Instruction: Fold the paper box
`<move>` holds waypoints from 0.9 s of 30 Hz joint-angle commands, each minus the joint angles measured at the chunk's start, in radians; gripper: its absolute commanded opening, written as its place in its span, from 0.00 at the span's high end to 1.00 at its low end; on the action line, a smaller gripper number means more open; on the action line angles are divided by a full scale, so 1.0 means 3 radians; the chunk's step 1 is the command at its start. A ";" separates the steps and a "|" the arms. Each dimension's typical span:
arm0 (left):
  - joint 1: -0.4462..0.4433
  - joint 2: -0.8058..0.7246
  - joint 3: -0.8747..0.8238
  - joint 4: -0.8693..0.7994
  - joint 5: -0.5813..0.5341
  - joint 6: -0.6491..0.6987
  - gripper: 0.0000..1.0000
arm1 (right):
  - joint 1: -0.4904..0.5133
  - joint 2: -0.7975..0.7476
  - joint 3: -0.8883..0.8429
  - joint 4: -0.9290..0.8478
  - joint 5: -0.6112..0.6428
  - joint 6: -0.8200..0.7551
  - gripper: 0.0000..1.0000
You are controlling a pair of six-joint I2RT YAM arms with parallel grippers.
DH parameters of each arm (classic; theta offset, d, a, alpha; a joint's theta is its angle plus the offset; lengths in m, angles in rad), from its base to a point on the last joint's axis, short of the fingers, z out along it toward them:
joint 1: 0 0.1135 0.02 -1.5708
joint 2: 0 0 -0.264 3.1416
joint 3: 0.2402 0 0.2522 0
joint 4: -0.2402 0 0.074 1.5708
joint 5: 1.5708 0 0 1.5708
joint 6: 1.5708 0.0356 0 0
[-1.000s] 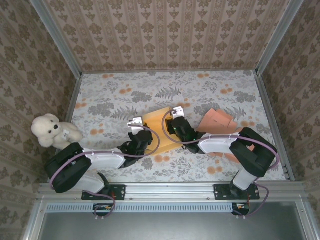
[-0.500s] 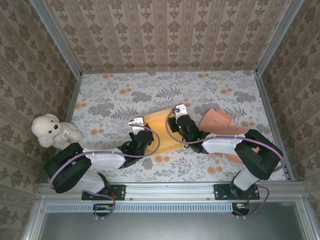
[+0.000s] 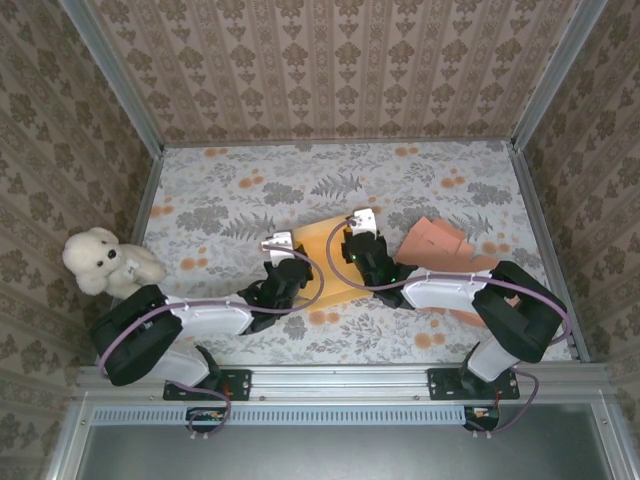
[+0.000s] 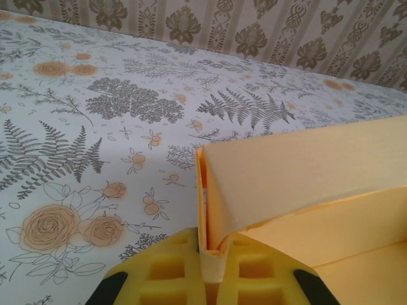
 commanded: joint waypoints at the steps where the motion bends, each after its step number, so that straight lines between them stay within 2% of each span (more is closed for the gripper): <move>1: 0.0015 0.0024 0.0005 -0.0215 -0.0255 -0.0080 1.00 | -0.0109 -0.0038 0.0066 -0.0311 0.0967 0.0130 0.76; 5: 0.0020 0.0088 0.0051 -0.0221 -0.0275 -0.0077 1.00 | -0.0102 -0.0059 0.0089 -0.0393 0.0825 0.0142 0.73; 9: 0.0020 0.0159 0.0093 -0.0200 -0.0286 -0.0080 1.00 | -0.0099 -0.0193 -0.0014 -0.0326 0.0238 0.0212 0.69; 14: 0.0025 0.0184 0.0115 -0.0188 -0.0275 -0.0080 1.00 | -0.0096 -0.0268 -0.0003 -0.0534 -0.0358 0.0287 0.57; 21: 0.0025 0.0143 0.0088 -0.0165 -0.0250 -0.0082 1.00 | -0.0105 -0.0052 0.0020 -0.0721 -0.0453 0.0268 0.52; 27: 0.0034 0.0080 0.0037 -0.0169 -0.0249 -0.0083 1.00 | -0.0135 0.0099 0.0041 -0.0707 -0.0377 0.0252 0.53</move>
